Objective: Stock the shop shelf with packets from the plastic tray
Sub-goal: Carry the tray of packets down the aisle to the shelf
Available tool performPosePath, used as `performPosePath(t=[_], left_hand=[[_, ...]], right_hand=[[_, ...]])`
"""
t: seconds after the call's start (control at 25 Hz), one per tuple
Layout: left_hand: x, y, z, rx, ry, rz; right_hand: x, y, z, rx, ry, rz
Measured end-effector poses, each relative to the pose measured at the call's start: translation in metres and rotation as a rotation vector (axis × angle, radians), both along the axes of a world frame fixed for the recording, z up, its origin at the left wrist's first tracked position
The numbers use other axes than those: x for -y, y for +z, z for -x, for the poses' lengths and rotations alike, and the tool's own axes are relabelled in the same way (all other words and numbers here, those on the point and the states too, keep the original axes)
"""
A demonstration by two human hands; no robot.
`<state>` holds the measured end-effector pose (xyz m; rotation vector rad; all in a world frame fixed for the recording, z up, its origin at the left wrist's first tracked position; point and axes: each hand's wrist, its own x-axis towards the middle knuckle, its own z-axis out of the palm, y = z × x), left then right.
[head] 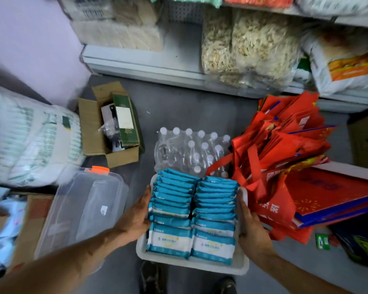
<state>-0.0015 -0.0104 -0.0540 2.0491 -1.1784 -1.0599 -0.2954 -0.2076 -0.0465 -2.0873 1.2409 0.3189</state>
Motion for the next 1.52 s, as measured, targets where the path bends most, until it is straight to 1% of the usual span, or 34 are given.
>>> performPosePath(t=[0.04, 0.08, 0.12, 0.16, 0.2, 0.24, 0.28, 0.32, 0.36, 0.4, 0.44, 0.48, 0.56, 0.6, 0.64, 0.68, 0.72, 0.8, 0.84, 0.88, 0.92, 0.96, 1.0, 1.04, 1.12, 1.16, 1.2, 1.24, 1.28, 1.32, 1.36, 1.44, 1.48, 1.52], left_hand=[[-0.004, 0.019, -0.006, -0.144, 0.069, 0.012], [-0.008, 0.045, -0.015, -0.259, 0.099, -0.006], [-0.013, 0.071, -0.017, -0.337, 0.144, -0.048], [-0.008, 0.117, -0.020, -0.346, 0.197, -0.055], [-0.011, 0.152, -0.026, -0.304, 0.162, -0.033], [-0.014, 0.200, -0.047, -0.156, 0.175, -0.041], [-0.005, 0.209, -0.049, -0.125, 0.136, -0.022], [-0.005, 0.251, -0.063, -0.114, 0.153, -0.040], [-0.010, 0.297, -0.083, -0.062, 0.129, -0.046], [-0.005, 0.336, -0.092, -0.039, 0.102, -0.070], [-0.003, 0.389, -0.100, 0.025, 0.076, -0.055], [0.008, 0.407, -0.113, 0.053, 0.090, 0.026], [0.020, 0.512, -0.110, 0.070, 0.145, 0.100], [0.021, 0.551, -0.106, 0.052, 0.204, 0.146], [0.022, 0.596, -0.097, 0.055, 0.240, 0.219], [0.026, 0.616, -0.097, 0.029, 0.263, 0.280], [0.032, 0.646, -0.088, 0.003, 0.279, 0.357], [0.041, 0.700, -0.062, -0.107, 0.297, 0.470], [0.049, 0.732, -0.042, -0.146, 0.295, 0.530], [0.052, 0.749, -0.021, -0.166, 0.292, 0.566], [0.068, 0.769, 0.002, -0.161, 0.273, 0.608], [0.063, 0.773, 0.012, -0.164, 0.286, 0.637], [0.073, 0.783, 0.030, -0.174, 0.262, 0.665], [0.082, 0.798, 0.060, -0.232, 0.238, 0.685], [0.111, 0.805, 0.109, -0.221, 0.183, 0.644], [0.112, 0.808, 0.111, -0.217, 0.193, 0.642], [0.125, 0.816, 0.136, -0.225, 0.143, 0.623], [0.144, 0.817, 0.165, -0.245, 0.073, 0.609], [0.156, 0.818, 0.190, -0.231, 0.023, 0.593], [0.176, 0.818, 0.227, -0.269, -0.031, 0.574], [0.178, 0.823, 0.228, -0.291, -0.037, 0.573], [0.204, 0.828, 0.298, -0.328, -0.195, 0.556], [0.215, 0.830, 0.323, -0.308, -0.261, 0.557], [0.226, 0.833, 0.358, -0.330, -0.340, 0.548]], right_hand=[[0.000, 0.024, -0.007, 0.007, 0.024, 0.014], [0.002, 0.053, -0.013, 0.045, 0.028, -0.013], [-0.001, 0.083, -0.015, 0.038, 0.017, -0.022], [-0.002, 0.125, -0.020, 0.014, 0.012, -0.024], [0.000, 0.163, -0.030, 0.012, 0.029, -0.011], [0.008, 0.212, -0.046, 0.042, 0.016, 0.036], [0.021, 0.215, -0.047, 0.061, 0.031, 0.036], [0.021, 0.257, -0.057, 0.031, 0.059, 0.035], [0.021, 0.304, -0.069, 0.051, 0.073, 0.048], [0.027, 0.342, -0.073, 0.049, 0.064, 0.078], [0.026, 0.384, -0.070, 0.074, 0.041, 0.094], [0.039, 0.406, -0.082, 0.074, 0.068, 0.130], [0.047, 0.495, -0.082, 0.178, -0.020, 0.225], [0.050, 0.529, -0.080, 0.247, -0.071, 0.236], [0.046, 0.578, -0.071, 0.309, -0.141, 0.274], [0.049, 0.597, -0.076, 0.382, -0.210, 0.286], [0.050, 0.634, -0.067, 0.456, -0.291, 0.306], [0.046, 0.698, -0.036, 0.590, -0.411, 0.298], [0.044, 0.728, -0.014, 0.634, -0.461, 0.334], [0.034, 0.748, 0.006, 0.657, -0.494, 0.357], [0.032, 0.772, 0.035, 0.674, -0.514, 0.423], [0.028, 0.773, 0.036, 0.668, -0.505, 0.431], [0.026, 0.782, 0.058, 0.669, -0.536, 0.468], [0.020, 0.797, 0.085, 0.648, -0.578, 0.503], [0.012, 0.812, 0.145, 0.641, -0.695, 0.507], [0.012, 0.814, 0.148, 0.628, -0.712, 0.496], [0.007, 0.820, 0.176, 0.616, -0.767, 0.498], [0.002, 0.827, 0.212, 0.612, -0.806, 0.541], [-0.006, 0.833, 0.238, 0.608, -0.860, 0.552], [-0.018, 0.840, 0.278, 0.574, -0.919, 0.590], [-0.019, 0.841, 0.280, 0.558, -0.933, 0.590], [-0.037, 0.853, 0.347, 0.496, -1.045, 0.691], [-0.045, 0.855, 0.371, 0.456, -1.090, 0.758], [-0.061, 0.856, 0.399, 0.378, -1.156, 0.806]])
